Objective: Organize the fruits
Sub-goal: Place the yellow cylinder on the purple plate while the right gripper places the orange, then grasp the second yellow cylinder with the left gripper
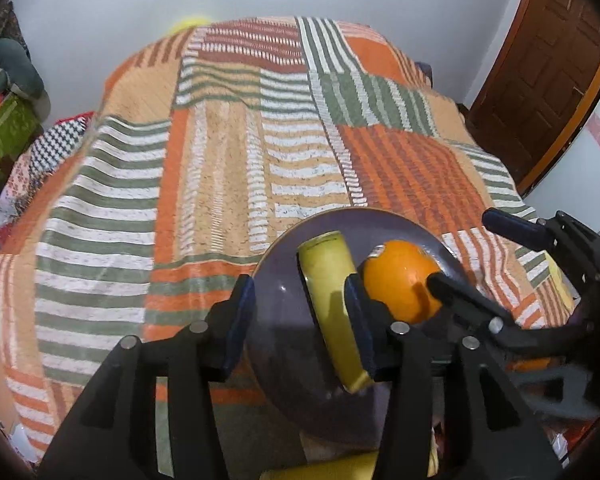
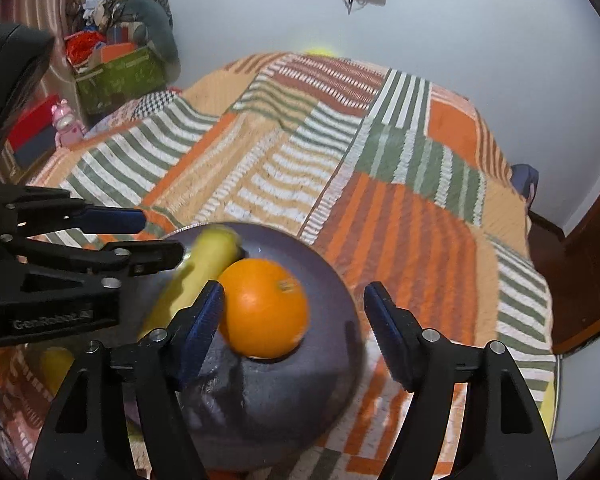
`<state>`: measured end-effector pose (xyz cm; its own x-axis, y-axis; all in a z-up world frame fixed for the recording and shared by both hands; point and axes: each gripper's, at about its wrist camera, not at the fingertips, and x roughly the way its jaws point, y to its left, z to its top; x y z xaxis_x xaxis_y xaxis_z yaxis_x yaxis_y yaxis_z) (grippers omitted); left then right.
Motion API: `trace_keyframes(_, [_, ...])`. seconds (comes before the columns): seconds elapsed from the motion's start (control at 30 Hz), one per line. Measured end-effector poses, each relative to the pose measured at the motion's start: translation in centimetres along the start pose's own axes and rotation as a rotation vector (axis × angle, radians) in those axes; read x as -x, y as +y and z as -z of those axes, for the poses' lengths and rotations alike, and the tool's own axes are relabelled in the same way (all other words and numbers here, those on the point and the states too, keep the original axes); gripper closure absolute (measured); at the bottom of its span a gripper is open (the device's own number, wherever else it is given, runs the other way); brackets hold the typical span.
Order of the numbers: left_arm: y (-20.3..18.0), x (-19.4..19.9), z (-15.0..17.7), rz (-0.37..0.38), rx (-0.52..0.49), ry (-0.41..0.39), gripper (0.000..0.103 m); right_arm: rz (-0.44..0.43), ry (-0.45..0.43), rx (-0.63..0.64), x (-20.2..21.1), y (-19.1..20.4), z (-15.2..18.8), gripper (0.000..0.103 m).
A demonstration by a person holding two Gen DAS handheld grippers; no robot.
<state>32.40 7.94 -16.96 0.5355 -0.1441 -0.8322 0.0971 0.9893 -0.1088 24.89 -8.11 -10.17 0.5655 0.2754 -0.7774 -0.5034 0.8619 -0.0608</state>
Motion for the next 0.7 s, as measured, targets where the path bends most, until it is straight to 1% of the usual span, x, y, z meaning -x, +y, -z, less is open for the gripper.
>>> trace_keyframes(0.13, [-0.3, 3.0, 0.7, -0.003, -0.004, -0.049, 0.052, -0.009, -0.039, -0.027, 2.0, -0.6, 0.1, 0.031])
trace_keyframes(0.23, [-0.7, 5.0, 1.4, -0.004, -0.01, -0.078, 0.051, 0.0, -0.081, -0.04, 4.2, -1.2, 0.7, 0.026])
trace_keyframes(0.43, [-1.7, 8.6, 3.6, -0.013, -0.056, -0.126, 0.043, 0.038, -0.131, -0.059, 7.5, -2.4, 2.2, 0.025])
trace_keyframes(0.5, [-1.9, 9.3, 4.5, -0.013, -0.061, -0.135, 0.037, 0.042, -0.135, -0.072, 8.3, -2.9, 3.0, 0.024])
trace_keyframes(0.57, [-2.1, 9.6, 5.3, -0.016, -0.063, -0.131, 0.036, 0.046, -0.132, -0.08, 8.7, -3.2, 3.6, 0.023])
trace_keyframes(0.7, [-2.1, 9.4, 7.4, -0.017, -0.062, -0.091, 0.036, 0.066, -0.113, -0.084, 9.4, -3.5, 5.7, 0.021])
